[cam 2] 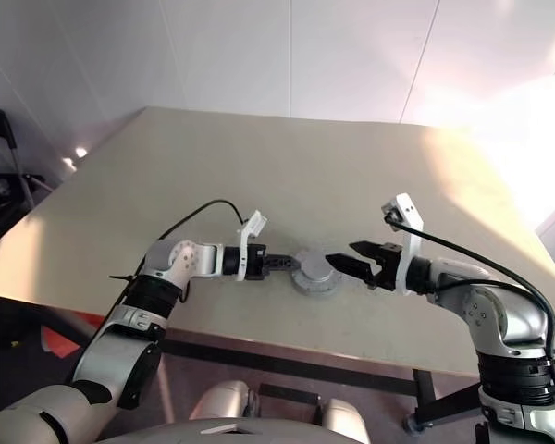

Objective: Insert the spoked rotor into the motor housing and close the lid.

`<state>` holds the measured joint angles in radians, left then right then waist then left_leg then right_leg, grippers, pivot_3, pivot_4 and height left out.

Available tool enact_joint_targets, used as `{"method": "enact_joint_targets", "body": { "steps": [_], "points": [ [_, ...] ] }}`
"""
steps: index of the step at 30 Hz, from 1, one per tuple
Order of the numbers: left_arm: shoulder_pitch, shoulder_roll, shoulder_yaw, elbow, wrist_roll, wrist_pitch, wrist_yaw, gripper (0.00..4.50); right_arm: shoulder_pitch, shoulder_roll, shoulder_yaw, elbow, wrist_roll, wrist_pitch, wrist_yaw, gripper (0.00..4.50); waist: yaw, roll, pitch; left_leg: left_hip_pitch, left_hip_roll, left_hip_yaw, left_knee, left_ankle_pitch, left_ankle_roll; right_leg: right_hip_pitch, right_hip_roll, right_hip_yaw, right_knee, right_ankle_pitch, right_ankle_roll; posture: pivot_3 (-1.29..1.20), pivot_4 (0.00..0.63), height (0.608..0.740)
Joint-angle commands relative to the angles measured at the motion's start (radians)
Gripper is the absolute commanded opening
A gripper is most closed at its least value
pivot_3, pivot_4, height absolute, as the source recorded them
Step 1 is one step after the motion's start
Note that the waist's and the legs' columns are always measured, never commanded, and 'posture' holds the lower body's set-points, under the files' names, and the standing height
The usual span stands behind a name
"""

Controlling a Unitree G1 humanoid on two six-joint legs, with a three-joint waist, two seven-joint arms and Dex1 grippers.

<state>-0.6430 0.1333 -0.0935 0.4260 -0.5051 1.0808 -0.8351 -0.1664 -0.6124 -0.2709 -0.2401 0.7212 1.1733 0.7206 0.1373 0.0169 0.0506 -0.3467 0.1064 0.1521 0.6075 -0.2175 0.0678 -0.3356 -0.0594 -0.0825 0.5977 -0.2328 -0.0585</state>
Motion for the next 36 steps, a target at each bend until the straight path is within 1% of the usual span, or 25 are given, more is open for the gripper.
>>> {"method": "enact_joint_targets", "body": {
  "steps": [1,5,7,9,13,17,21,27,30,33,36],
  "points": [
    [-0.006,-0.007,-0.013,-0.001,0.005,-0.004,0.000,0.00,-0.011,0.003,-0.057,0.096,0.043,0.090,-0.034,4.48,0.000,0.001,0.000,0.000,0.000,0.000,0.000,0.000,0.000,0.000,0.000,0.000,0.000,0.000,0.000,0.00,0.000,0.740],
    [-0.001,-0.006,-0.012,-0.006,0.010,-0.013,0.008,0.00,-0.044,0.043,-0.071,0.217,0.035,0.143,-0.090,4.48,-0.002,0.002,-0.001,0.001,0.000,0.000,0.000,0.001,-0.001,0.000,0.000,0.000,0.000,0.000,0.000,0.00,0.000,0.740],
    [0.002,-0.002,-0.010,-0.009,0.014,-0.020,0.013,0.00,-0.053,0.062,-0.063,0.234,0.043,0.169,-0.101,4.48,-0.002,0.003,-0.001,0.001,0.000,0.000,0.000,0.001,-0.001,0.000,0.000,0.000,0.000,0.000,0.000,0.00,0.000,0.740],
    [0.004,0.001,-0.008,-0.010,0.016,-0.024,0.016,0.00,-0.060,0.082,-0.059,0.230,0.057,0.196,-0.109,4.48,-0.003,0.003,-0.001,0.003,0.000,0.000,0.000,0.001,-0.001,0.002,0.000,0.000,0.000,0.000,0.000,0.00,0.000,0.740],
    [0.005,0.004,-0.004,-0.002,0.023,-0.035,0.030,0.00,-0.075,0.175,-0.050,0.192,0.094,0.289,-0.143,4.48,-0.009,0.003,-0.002,0.005,0.000,0.000,0.000,0.001,-0.002,0.003,0.000,0.000,0.000,0.000,0.000,0.00,0.000,0.740],
    [0.004,0.004,-0.002,0.003,0.030,-0.045,0.035,0.00,-0.088,0.248,-0.038,0.159,0.106,0.336,-0.173,4.48,-0.010,0.003,-0.002,0.005,0.000,0.000,-0.001,0.001,-0.002,0.003,0.000,0.000,0.000,0.000,0.000,0.00,0.000,0.740],
    [0.000,0.005,0.004,0.011,0.034,-0.055,0.040,0.00,-0.134,0.301,-0.027,0.198,0.079,0.328,-0.205,4.48,-0.014,0.003,-0.002,0.005,0.000,0.000,-0.002,0.003,-0.005,0.003,0.000,0.000,0.001,0.000,0.000,0.00,0.000,0.740],
    [-0.004,0.005,0.012,0.021,0.035,-0.068,0.047,0.00,-0.214,0.384,-0.053,0.292,0.045,0.289,-0.263,4.48,-0.021,0.002,-0.002,0.008,0.001,0.000,-0.005,0.005,-0.008,0.003,0.001,0.000,0.001,0.000,0.000,0.00,0.000,0.740],
    [-0.006,0.007,0.012,0.024,0.041,-0.075,0.047,0.00,-0.227,0.413,-0.022,0.313,0.021,0.268,-0.277,4.48,-0.030,0.002,-0.002,0.010,0.001,0.000,-0.006,0.006,-0.010,0.003,0.001,0.000,0.001,0.000,0.001,0.00,0.000,0.740],
    [-0.007,0.008,0.015,0.029,0.048,-0.081,0.047,0.00,-0.231,0.429,-0.006,0.318,0.005,0.253,-0.289,3.89,-0.039,0.001,-0.002,0.011,0.001,0.000,-0.006,0.006,-0.011,0.004,0.001,0.000,0.000,0.000,0.001,0.00,0.000,0.740],
    [-0.006,0.011,0.021,0.030,0.051,-0.089,0.047,0.00,-0.241,0.426,-0.013,0.321,0.005,0.254,-0.288,2.86,-0.043,0.001,-0.002,0.011,0.001,0.000,-0.006,0.007,-0.012,0.003,0.001,0.000,0.000,0.000,0.001,0.00,0.000,0.740]
  ]
}}
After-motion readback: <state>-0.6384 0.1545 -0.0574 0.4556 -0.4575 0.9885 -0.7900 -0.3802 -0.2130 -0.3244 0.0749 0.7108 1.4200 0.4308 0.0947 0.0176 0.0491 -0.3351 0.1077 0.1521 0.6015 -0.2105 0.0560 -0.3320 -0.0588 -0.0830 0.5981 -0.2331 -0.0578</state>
